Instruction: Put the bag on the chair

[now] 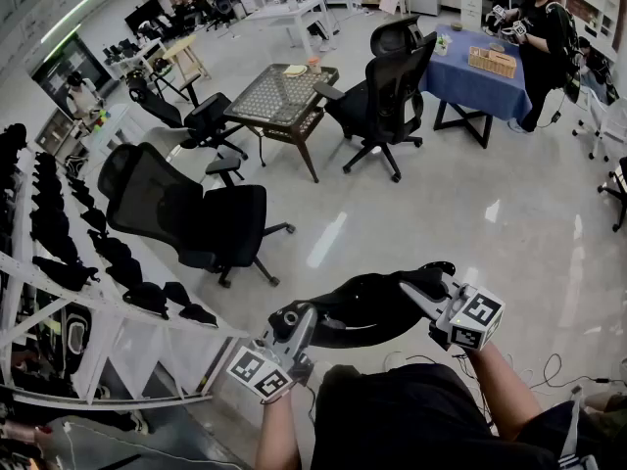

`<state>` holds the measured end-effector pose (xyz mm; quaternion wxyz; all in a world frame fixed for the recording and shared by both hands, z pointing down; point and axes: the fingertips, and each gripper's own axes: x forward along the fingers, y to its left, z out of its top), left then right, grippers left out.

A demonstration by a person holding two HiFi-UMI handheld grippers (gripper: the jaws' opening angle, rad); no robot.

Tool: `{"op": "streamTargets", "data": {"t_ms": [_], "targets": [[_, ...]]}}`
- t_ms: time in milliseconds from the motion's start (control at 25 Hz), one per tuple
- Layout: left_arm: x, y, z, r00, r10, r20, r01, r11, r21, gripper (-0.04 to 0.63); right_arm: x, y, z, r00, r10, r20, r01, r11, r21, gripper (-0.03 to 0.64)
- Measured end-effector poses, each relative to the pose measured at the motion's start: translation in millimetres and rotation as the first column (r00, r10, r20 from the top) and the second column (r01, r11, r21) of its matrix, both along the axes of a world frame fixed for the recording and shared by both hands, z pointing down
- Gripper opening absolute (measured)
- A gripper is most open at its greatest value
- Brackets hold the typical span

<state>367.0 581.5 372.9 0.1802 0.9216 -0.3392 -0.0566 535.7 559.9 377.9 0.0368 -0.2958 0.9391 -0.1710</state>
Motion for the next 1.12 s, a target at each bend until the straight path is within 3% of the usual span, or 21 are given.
{"op": "streamTargets", "data": {"t_ms": [280,400,520,840,1120], "targets": [[11,11,0,1.000,0.008,0.009,-0.008,1.000,0.016,0.021,7,9,-2,1.000,-0.013,0.017,0.013,1.000,-0.003,0.017],[11,3,5,1.000,0.008,-0.024,-0.009,1.000,-0.013,0.021,7,5,7,1.000,-0.003,-0.019,0.003,1.000,-0.020,0.017],[10,-13,10,0.998,0.021,-0.054,-0.023,0.999,-0.035,0.021,4,-8,9,1.000,0.021,0.017,-0.020,0.999,-0.042,0.017],[-2,-89,28,0.996,0.056,-0.074,-0.061,0.996,-0.067,0.021,-14,-60,34,0.999,0.035,0.009,-0.034,0.990,-0.137,0.017],[-27,-186,42,0.990,0.091,-0.112,-0.101,0.991,-0.083,0.021,-33,-158,42,0.997,0.080,0.000,-0.079,0.982,-0.169,0.017]]}}
